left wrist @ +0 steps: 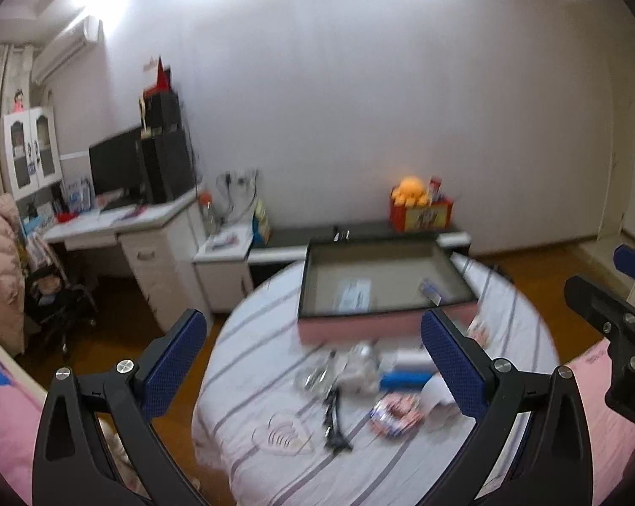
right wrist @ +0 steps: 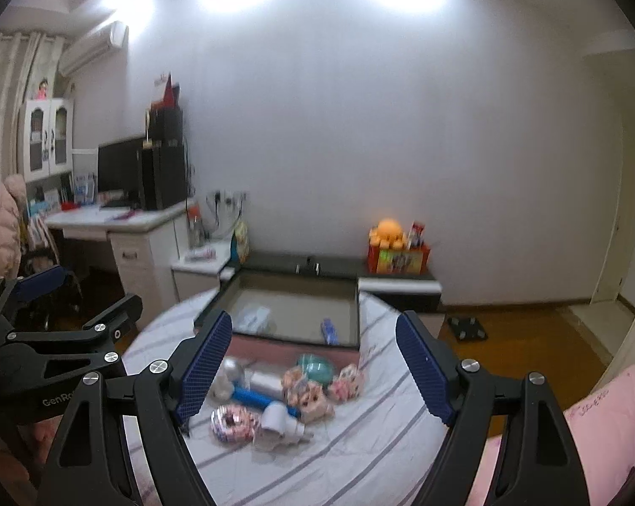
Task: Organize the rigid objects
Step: 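Grasp the black hair clip with the left tool while the right tool grasps the white plug adapter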
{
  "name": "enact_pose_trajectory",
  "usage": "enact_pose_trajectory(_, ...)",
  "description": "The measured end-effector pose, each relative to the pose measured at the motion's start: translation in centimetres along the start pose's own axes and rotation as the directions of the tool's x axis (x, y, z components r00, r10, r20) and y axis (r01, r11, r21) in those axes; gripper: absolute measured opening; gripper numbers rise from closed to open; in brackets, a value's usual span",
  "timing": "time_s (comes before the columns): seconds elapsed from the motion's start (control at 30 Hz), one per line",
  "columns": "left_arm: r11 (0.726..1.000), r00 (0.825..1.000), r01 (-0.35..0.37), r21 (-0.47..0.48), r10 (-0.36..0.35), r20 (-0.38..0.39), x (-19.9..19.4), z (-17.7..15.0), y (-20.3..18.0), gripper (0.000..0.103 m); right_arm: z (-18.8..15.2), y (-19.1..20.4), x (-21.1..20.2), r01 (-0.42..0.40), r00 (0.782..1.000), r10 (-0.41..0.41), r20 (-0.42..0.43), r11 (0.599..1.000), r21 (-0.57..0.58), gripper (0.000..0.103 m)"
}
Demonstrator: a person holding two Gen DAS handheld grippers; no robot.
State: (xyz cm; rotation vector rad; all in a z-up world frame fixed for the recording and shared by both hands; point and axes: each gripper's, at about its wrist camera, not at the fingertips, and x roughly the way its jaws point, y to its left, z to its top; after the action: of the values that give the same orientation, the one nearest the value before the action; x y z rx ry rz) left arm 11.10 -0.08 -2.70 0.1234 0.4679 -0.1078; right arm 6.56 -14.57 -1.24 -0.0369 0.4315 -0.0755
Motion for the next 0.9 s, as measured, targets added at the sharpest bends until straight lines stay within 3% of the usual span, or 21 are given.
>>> enact_pose_trajectory(0.1,1.000,0.995,-0.005,-0.005,0.004,-0.102,2.8,-1.8,0.4,0.103,-1.5,0.5,2.8,-0.018,0.995,0.017,-0.101,1.000,-0.011,0.082)
enact_pose_trajectory(0.2,1.000,0.978,-0.019,0.002,0.019,-0.209,5.9,-3.9,0.4,0.103,-3.3,0.9,5.8,-0.028,0.979,0.023,-0.203,0.999,-0.022,0.082)
enact_pose_trajectory(0.3,1.000,0.952,-0.021,0.012,0.023,-0.305,8.8,-6.2,0.4,0.103,-5.2,1.1,8.7,-0.033,0.953,0.026,-0.302,0.999,-0.017,0.082)
enact_pose_trajectory(0.47,1.000,0.894,-0.025,0.016,0.029,-0.448,13.5,-9.8,0.6,0.103,-8.5,1.8,13.3,-0.026,0.896,0.015,-0.444,0.999,-0.019,0.082)
enact_pose_trajectory(0.57,1.000,0.877,-0.008,0.019,0.016,-0.480,15.0,-10.8,0.5,0.103,-9.8,1.8,15.4,-0.007,0.868,-0.002,-0.496,1.000,-0.016,0.082)
enact_pose_trajectory(0.73,0.999,0.848,0.037,-0.004,-0.033,-0.529,17.4,-11.4,0.3,0.103,-11.1,1.5,17.7,-0.058,0.831,0.092,-0.548,0.995,0.080,0.082)
enact_pose_trajectory(0.83,0.997,0.854,0.059,-0.041,-0.072,-0.515,17.8,-11.3,0.7,0.100,-11.7,1.0,18.7,-0.063,0.825,0.127,-0.551,0.989,0.133,0.082)
enact_pose_trajectory(0.9,0.995,0.859,0.088,-0.053,-0.103,-0.502,17.5,-11.2,0.8,0.086,-11.8,0.6,18.9,-0.061,0.829,0.142,-0.541,0.984,0.164,0.078)
